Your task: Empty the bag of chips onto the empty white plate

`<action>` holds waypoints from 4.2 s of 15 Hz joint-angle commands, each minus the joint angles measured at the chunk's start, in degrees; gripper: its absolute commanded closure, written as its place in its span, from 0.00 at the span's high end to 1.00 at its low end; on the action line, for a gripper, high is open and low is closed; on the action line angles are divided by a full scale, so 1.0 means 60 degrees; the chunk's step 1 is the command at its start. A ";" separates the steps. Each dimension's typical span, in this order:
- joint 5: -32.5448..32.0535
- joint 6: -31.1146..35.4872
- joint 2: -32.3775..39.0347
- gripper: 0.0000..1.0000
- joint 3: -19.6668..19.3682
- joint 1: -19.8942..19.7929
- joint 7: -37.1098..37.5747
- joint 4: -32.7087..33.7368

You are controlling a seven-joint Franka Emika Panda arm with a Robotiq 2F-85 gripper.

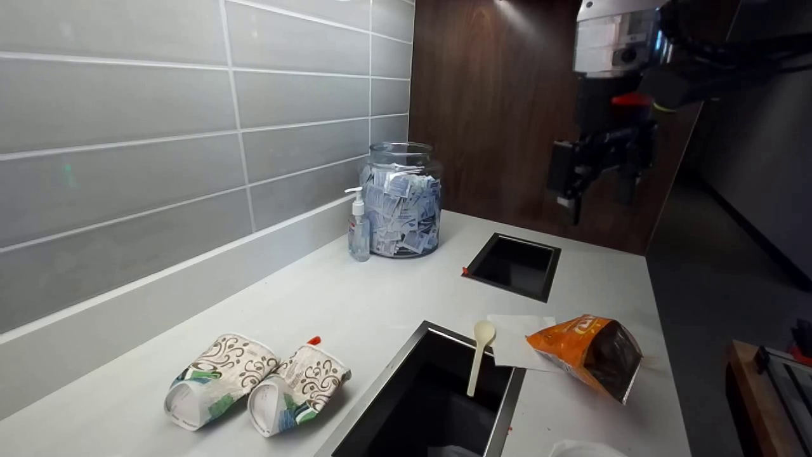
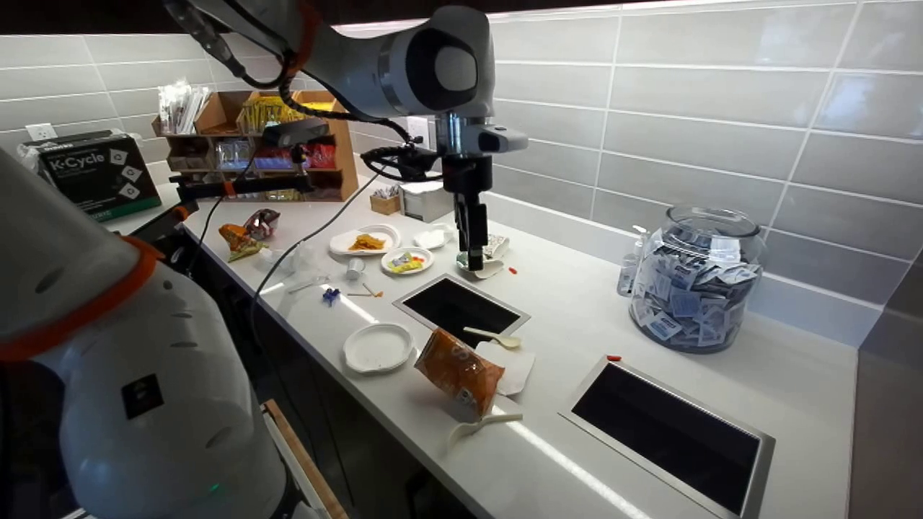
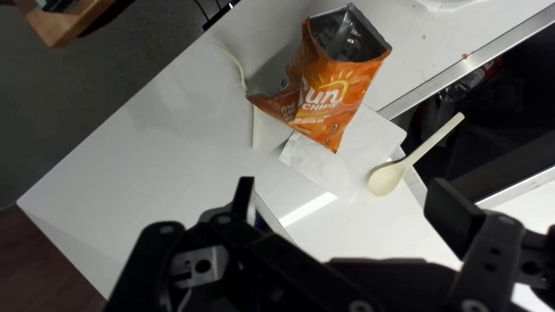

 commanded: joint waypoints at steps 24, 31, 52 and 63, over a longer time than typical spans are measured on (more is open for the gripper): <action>0.1096 0.4555 0.2868 1.00 -0.1054 0.0166 0.2467 -0.2024; 0.1202 0.4716 0.3343 0.71 -0.1294 0.0238 0.2449 -0.1964; 0.3936 0.5040 0.1450 0.00 -0.1515 0.1010 -0.1135 -0.2113; 0.4271 0.4831 0.1259 0.00 -0.1177 0.1254 -0.2065 -0.1970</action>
